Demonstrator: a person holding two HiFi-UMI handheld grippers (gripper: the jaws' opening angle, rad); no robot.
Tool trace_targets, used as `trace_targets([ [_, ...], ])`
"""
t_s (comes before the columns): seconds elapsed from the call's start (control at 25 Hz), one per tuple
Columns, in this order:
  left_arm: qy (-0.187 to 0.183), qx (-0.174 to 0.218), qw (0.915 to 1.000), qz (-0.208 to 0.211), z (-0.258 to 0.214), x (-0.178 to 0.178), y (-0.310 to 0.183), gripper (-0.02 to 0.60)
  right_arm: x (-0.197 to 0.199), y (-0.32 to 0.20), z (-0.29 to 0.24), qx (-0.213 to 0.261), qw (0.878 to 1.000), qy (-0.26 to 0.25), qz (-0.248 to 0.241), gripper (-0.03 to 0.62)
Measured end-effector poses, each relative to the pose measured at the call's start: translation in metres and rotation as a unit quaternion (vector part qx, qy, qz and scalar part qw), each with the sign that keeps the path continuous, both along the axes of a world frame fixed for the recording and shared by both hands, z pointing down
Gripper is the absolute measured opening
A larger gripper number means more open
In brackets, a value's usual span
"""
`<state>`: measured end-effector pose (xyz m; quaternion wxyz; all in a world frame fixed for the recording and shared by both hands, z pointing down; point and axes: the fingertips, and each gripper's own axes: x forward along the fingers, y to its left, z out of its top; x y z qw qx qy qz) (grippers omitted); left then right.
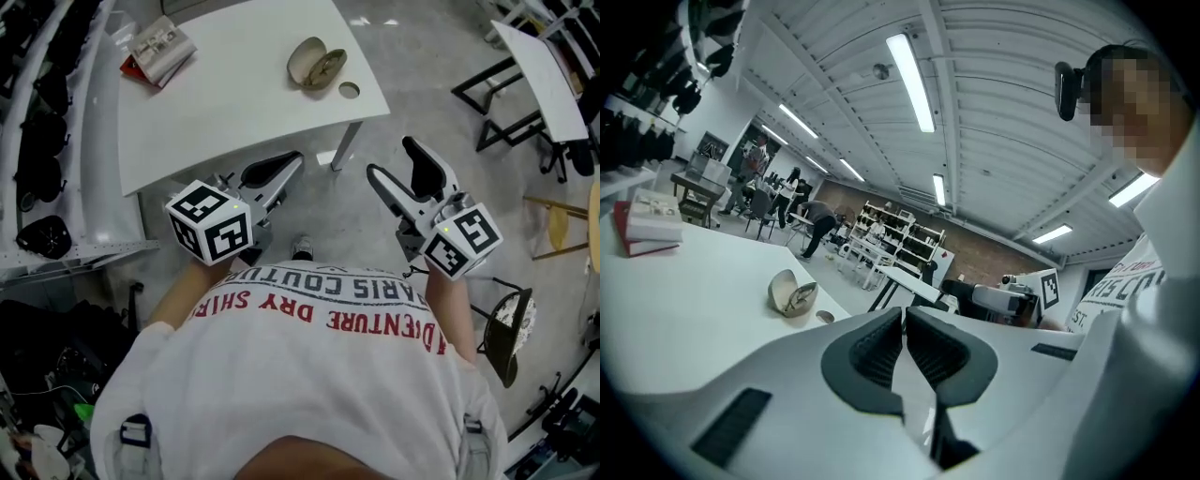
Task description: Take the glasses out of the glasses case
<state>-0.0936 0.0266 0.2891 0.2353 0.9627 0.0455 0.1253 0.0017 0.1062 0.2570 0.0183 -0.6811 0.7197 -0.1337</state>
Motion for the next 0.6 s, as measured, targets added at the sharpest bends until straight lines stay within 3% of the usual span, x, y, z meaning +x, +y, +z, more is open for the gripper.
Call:
trace_targets([
  [0.6,0.002,0.006,0.9999,-0.008,0.007,0.045,-0.061,0.035,0.045,-0.062,-0.003,0.004,0.999,0.038,-0.011,0.327],
])
